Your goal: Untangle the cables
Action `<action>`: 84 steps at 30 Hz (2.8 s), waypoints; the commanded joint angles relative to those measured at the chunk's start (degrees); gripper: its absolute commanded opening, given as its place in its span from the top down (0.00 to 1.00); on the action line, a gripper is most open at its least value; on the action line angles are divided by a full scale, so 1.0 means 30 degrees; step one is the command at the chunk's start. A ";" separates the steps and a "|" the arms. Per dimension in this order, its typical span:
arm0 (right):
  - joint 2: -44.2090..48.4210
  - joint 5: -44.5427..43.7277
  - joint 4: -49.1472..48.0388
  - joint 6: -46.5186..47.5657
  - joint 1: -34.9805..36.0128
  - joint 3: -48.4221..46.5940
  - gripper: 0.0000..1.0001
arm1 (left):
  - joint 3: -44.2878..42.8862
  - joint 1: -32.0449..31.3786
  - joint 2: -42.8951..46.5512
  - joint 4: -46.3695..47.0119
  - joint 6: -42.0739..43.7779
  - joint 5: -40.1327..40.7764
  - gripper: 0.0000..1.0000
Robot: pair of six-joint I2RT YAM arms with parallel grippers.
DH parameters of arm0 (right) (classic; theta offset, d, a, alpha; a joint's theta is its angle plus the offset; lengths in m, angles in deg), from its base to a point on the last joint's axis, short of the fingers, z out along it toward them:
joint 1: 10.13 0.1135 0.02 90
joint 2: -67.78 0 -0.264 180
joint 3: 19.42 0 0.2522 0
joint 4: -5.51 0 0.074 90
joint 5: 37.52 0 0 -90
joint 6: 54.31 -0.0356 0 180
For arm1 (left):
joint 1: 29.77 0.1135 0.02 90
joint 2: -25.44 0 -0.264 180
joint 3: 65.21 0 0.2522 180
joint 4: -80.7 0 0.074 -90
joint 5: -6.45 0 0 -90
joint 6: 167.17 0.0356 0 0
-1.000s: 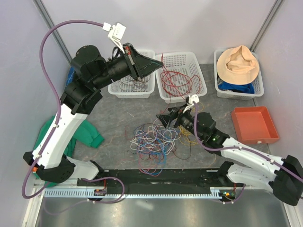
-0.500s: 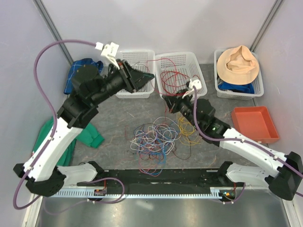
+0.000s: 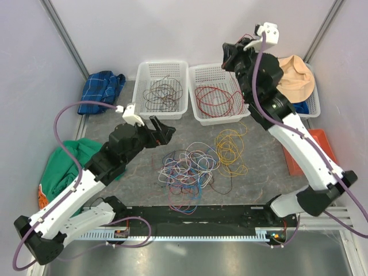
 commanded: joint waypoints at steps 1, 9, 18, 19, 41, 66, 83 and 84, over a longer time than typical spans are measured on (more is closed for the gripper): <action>-0.2437 0.0018 0.1804 0.0237 -0.1024 -0.3175 1.00 | 0.2574 -0.0030 0.1650 0.0947 -0.2762 0.1136 0.00; -0.6541 -0.0244 0.2127 0.1144 -0.2019 -0.7604 1.00 | 0.7463 -0.0030 0.3728 0.0947 -0.4553 -0.0651 0.01; -0.9180 -0.0186 0.1747 0.0911 -0.3309 -0.8430 1.00 | 1.0810 -0.0030 0.6894 0.0071 -0.5902 -0.0946 0.02; -0.9387 -0.0186 0.1688 0.0882 -0.3368 -0.8401 1.00 | 1.0869 -0.0030 0.7418 -0.0483 -0.5931 -0.0887 0.02; -1.2846 0.2304 0.0454 -0.0054 -0.4570 -0.4915 0.31 | 1.1632 -0.0030 0.6369 -0.0284 -0.6078 -0.0154 0.03; 0.5841 0.4003 -0.4992 -0.4449 0.2283 1.9192 0.10 | 0.9230 -0.0030 0.2625 0.2404 -0.3940 -0.0502 0.04; 1.1323 0.4091 -0.2679 -0.5301 0.3193 2.3358 0.11 | 0.6185 -0.1846 -0.6843 0.5108 -0.1538 -0.2322 0.84; 1.1585 0.4033 -0.2475 -0.5271 0.3164 2.3270 0.11 | 0.6095 -0.1875 -0.6612 0.5020 -0.1479 -0.2206 0.89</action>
